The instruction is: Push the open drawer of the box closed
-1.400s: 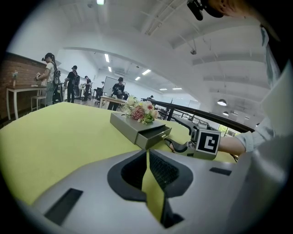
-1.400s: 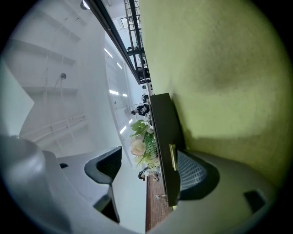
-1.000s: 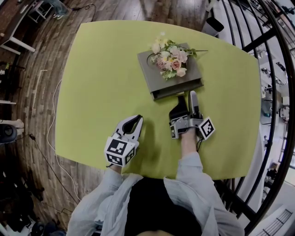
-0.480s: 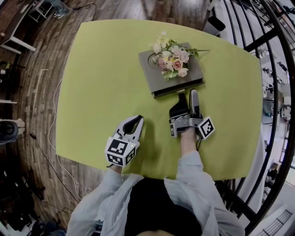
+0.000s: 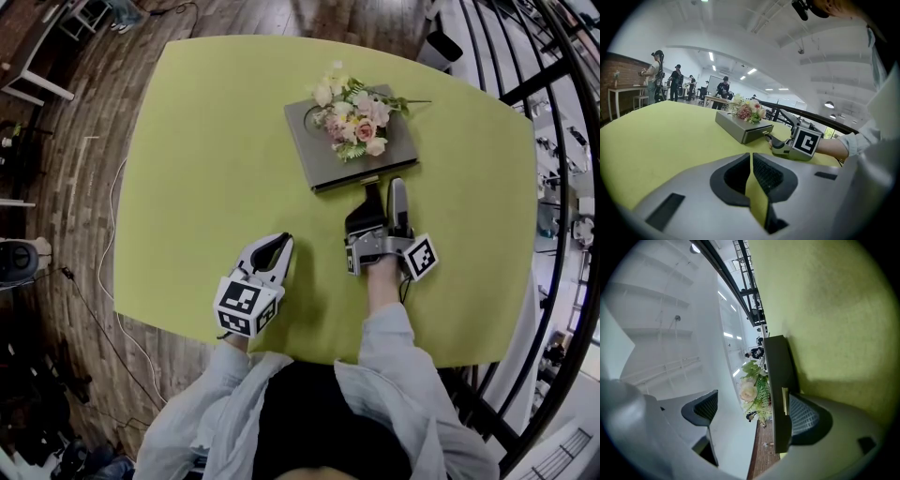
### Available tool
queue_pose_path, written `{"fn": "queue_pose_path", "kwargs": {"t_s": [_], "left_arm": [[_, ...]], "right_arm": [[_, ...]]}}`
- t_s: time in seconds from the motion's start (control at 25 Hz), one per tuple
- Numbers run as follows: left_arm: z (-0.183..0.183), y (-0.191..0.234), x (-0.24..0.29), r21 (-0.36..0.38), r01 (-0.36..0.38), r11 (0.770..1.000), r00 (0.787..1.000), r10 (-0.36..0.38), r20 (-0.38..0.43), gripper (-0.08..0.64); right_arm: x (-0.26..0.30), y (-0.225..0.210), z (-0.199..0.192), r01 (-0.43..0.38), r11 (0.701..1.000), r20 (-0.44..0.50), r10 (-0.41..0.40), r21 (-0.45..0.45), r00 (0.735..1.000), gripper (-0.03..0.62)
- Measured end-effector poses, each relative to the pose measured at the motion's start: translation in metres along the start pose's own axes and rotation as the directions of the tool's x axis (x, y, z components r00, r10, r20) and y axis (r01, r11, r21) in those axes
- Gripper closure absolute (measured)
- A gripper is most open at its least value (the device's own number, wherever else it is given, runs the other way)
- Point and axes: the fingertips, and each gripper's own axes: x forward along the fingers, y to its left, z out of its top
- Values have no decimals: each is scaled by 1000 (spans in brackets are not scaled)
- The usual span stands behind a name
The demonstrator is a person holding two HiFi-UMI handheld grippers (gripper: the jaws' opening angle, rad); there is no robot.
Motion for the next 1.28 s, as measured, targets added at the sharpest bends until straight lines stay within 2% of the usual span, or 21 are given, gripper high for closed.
{"fn": "queue_pose_path", "kwargs": {"t_s": [0.36, 1.28], "left_arm": [[-1, 4, 0, -5, -8, 1000, 1000, 8, -4, 532], [1, 6, -6, 0, -30, 1000, 1000, 30, 10, 532]], "right_arm": [[4, 0, 2, -19, 999, 13, 18, 27, 1000, 121], [7, -4, 2, -7, 1000, 18, 6, 24, 1000, 121]]}}
